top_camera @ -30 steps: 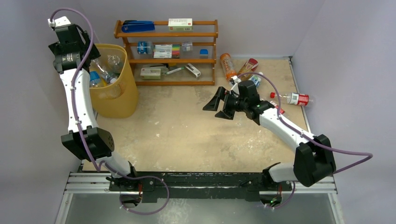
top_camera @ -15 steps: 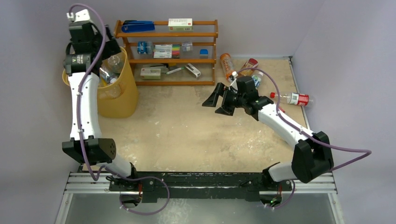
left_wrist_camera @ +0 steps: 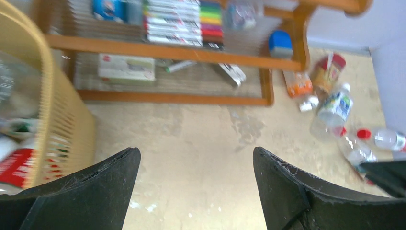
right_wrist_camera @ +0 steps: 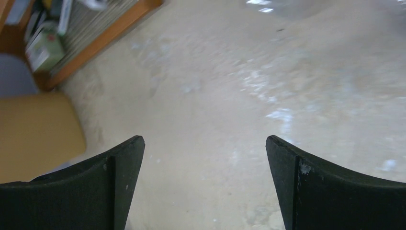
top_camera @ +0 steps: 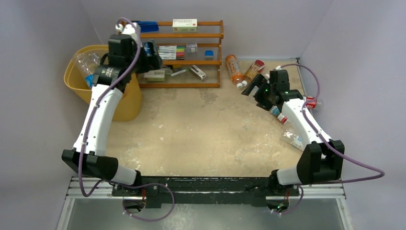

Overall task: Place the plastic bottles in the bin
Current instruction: Pick up the plastic bottle at the center of the board.

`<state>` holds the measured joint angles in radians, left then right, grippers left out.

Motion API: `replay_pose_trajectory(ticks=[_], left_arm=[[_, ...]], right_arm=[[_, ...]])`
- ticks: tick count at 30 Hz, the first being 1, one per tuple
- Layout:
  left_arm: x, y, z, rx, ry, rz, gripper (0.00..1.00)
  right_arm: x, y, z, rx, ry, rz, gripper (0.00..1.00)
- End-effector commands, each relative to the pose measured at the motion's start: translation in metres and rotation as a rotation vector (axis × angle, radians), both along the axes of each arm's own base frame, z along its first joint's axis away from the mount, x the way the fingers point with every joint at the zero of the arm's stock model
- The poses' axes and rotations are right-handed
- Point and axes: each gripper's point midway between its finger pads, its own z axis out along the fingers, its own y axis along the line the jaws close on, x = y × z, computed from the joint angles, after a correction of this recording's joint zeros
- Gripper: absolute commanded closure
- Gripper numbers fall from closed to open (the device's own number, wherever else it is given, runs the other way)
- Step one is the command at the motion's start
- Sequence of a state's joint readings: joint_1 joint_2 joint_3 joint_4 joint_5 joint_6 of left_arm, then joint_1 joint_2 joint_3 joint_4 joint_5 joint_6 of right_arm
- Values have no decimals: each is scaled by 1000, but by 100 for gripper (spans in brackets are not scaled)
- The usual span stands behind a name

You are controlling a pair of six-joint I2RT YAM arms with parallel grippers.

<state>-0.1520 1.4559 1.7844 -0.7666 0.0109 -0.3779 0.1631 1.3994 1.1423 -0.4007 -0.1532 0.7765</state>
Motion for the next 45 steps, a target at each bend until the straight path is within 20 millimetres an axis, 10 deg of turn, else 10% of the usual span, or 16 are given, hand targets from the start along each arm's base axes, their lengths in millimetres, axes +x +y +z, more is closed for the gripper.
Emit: replay_pose_trajectory(ticks=[1, 10, 17, 30, 45], left_arm=[[-10, -43, 0, -39, -28, -88, 12], [-33, -116, -59, 16, 74, -215, 12], [-43, -144, -95, 73, 141, -265, 11], [-51, -149, -119, 144, 188, -278, 11], [-57, -144, -142, 217, 243, -299, 10]], right_arm=[[3, -58, 13, -155, -20, -149, 0], [-1, -151, 9, -308, 52, -422, 0], [23, -173, 17, -316, -21, -458, 0], [28, -254, -25, -335, 242, -796, 0], [44, -280, -59, -319, 379, -1032, 1]])
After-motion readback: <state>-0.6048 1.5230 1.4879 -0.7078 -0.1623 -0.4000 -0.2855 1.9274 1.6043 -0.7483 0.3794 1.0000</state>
